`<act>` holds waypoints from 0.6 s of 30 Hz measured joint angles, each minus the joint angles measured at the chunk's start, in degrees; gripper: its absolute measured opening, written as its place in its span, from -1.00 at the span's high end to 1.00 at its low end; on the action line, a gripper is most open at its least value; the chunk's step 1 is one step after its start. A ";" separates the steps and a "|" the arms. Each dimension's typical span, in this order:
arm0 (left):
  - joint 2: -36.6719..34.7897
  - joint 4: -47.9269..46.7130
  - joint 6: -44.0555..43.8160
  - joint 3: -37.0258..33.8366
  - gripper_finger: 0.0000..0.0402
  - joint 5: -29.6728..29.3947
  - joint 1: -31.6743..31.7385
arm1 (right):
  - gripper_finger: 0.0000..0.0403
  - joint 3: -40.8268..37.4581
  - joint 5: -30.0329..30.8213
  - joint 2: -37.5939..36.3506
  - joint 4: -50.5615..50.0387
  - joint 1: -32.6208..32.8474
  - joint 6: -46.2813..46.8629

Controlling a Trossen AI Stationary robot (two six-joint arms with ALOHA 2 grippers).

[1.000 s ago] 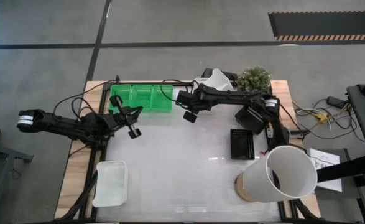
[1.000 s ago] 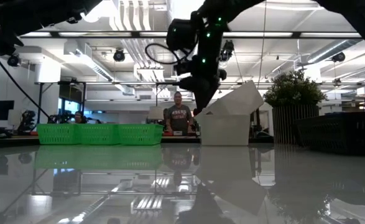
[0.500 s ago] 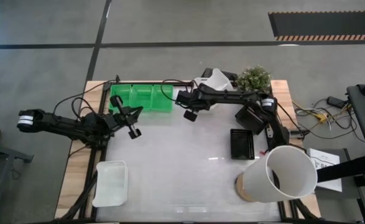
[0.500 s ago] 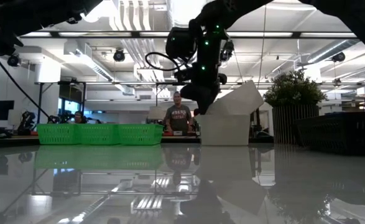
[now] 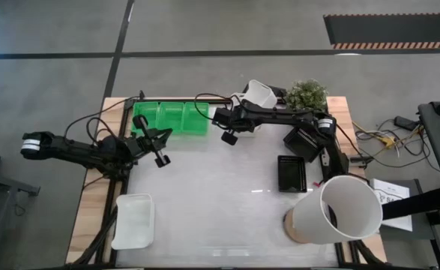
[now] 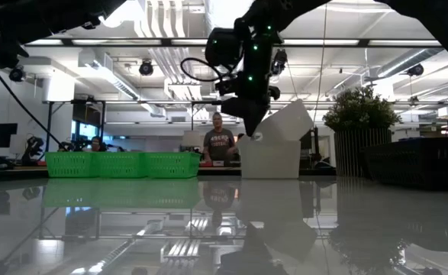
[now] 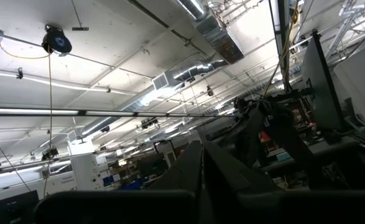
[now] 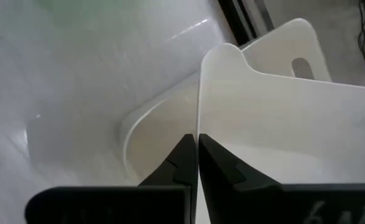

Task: Stack baskets by color
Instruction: Stack the middle right white bin on top of the top white bin

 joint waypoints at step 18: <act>0.00 -0.45 0.00 -0.02 1.00 0.00 0.01 | 0.96 0.00 5.85 -9.87 2.36 3.23 -10.25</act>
